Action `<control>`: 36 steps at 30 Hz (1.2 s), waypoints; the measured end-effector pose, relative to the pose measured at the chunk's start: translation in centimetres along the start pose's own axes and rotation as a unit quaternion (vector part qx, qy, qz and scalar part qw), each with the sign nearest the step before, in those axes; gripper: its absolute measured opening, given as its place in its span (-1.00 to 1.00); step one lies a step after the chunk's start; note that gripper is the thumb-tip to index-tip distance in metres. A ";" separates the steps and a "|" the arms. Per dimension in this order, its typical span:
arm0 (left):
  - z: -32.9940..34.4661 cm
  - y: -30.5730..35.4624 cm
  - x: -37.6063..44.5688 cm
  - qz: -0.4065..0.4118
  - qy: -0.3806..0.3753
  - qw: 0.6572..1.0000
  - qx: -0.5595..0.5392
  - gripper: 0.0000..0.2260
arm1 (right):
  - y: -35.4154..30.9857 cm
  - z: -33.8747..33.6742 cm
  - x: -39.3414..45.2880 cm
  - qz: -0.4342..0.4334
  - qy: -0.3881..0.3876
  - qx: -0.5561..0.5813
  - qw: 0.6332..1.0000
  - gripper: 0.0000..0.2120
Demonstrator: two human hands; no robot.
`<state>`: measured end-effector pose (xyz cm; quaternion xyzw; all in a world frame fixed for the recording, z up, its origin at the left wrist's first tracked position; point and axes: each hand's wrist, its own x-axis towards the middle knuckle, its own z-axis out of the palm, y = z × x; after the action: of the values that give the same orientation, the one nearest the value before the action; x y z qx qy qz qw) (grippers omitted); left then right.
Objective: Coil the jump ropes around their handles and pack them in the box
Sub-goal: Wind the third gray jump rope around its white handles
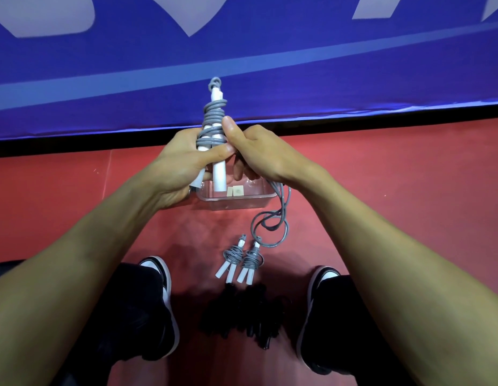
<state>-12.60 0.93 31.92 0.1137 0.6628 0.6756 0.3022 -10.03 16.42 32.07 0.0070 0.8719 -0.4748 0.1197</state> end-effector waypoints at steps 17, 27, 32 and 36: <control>-1.1 -1.0 0.8 0.076 0.137 0.979 0.131 -0.78 | 0.2 0.5 0.3 0.001 -0.006 -0.031 0.999 -0.25; -0.3 -0.1 0.4 0.021 0.022 0.999 0.020 -0.92 | 0.4 0.1 0.1 0.002 0.005 -0.045 0.999 -0.21; -0.6 -0.3 0.7 0.033 0.086 0.995 0.042 -0.92 | 0.1 0.0 0.1 -0.006 0.007 -0.026 1.000 -0.23; -0.7 -0.7 0.8 0.026 0.091 0.994 0.056 -0.83 | 0.1 0.2 0.0 -0.011 0.002 -0.024 1.000 -0.32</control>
<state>-13.47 0.74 30.96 0.0864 0.7213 0.6524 0.2160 -9.94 16.32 31.89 -0.0042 0.8835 -0.4547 0.1127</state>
